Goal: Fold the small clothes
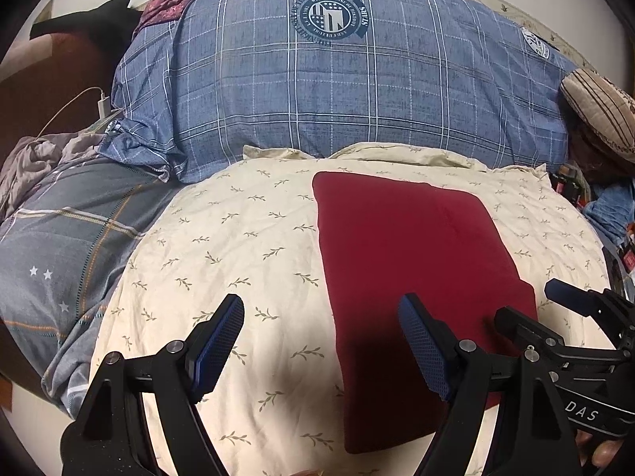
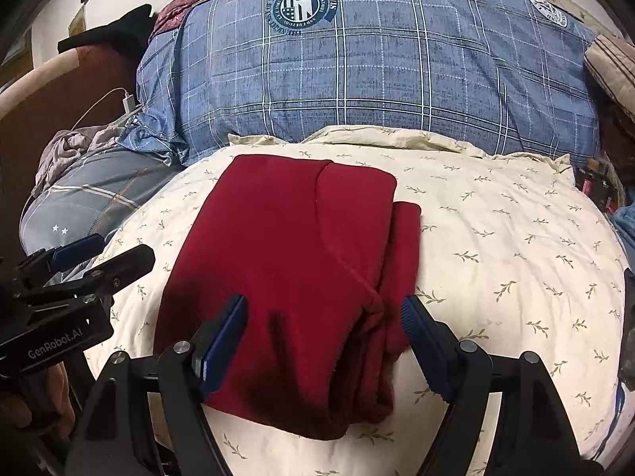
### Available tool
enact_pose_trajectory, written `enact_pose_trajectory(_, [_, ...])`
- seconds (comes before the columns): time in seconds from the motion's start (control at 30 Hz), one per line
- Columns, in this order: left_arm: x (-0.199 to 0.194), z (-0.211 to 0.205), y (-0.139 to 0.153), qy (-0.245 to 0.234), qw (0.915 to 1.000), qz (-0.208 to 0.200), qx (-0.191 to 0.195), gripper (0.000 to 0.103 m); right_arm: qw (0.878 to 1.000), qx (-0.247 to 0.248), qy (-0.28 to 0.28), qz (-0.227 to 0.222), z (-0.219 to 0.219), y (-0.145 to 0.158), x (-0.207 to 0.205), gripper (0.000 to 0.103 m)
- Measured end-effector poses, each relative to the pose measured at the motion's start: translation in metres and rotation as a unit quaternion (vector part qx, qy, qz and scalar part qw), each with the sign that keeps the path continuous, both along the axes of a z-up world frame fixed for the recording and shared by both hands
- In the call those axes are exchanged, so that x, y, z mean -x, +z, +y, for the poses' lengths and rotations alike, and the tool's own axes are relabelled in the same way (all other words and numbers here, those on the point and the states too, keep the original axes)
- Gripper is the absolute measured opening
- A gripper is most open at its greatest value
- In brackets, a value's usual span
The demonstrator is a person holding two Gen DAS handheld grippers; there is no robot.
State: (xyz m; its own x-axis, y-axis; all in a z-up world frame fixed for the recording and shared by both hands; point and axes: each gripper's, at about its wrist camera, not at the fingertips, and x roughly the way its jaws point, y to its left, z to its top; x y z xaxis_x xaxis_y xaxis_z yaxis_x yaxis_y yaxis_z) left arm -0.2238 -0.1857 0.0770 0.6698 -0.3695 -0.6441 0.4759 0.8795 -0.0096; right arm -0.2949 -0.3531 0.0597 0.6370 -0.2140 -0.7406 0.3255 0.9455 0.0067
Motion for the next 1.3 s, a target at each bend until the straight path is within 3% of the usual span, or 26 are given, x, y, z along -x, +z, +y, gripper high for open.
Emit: enact_pose_trajectory(1.3, [-0.0031, -0.0068, -0.0038, 0.007, 0.9999, 0.003, -0.008, 0.08, 1.0, -0.005, 0.012, 0.01, -0.0014, -0.0052, -0.0061, 0.08])
